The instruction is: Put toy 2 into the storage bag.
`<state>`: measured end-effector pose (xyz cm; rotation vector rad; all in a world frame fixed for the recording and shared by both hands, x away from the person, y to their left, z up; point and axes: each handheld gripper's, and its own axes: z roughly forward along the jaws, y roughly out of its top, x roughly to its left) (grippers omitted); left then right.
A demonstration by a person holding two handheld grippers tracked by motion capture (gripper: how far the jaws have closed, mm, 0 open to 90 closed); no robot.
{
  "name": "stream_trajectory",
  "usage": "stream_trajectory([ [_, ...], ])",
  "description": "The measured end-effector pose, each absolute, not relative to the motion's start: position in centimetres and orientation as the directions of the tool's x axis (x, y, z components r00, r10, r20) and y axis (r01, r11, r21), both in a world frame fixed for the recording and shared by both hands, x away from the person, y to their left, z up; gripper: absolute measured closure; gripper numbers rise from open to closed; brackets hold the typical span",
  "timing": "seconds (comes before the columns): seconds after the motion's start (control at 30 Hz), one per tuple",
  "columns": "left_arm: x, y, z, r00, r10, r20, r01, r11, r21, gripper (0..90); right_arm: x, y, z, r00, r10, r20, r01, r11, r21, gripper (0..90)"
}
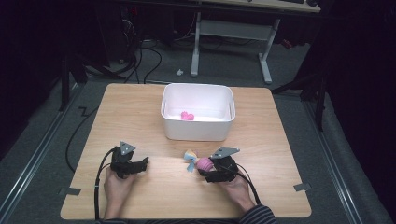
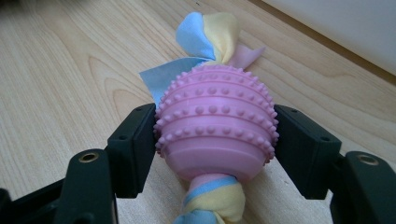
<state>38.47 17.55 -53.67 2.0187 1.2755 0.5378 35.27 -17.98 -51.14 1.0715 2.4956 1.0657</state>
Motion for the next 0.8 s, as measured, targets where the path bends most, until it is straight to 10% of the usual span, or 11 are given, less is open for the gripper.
stream_trajectory([
  [0.8,38.5,17.6,-53.7,0.434,0.901,-0.013,0.619,-0.288,0.730,17.8,34.3,-20.9,-48.6,-0.679,0.730,0.077,0.522,0.407,0.750,33.9],
])
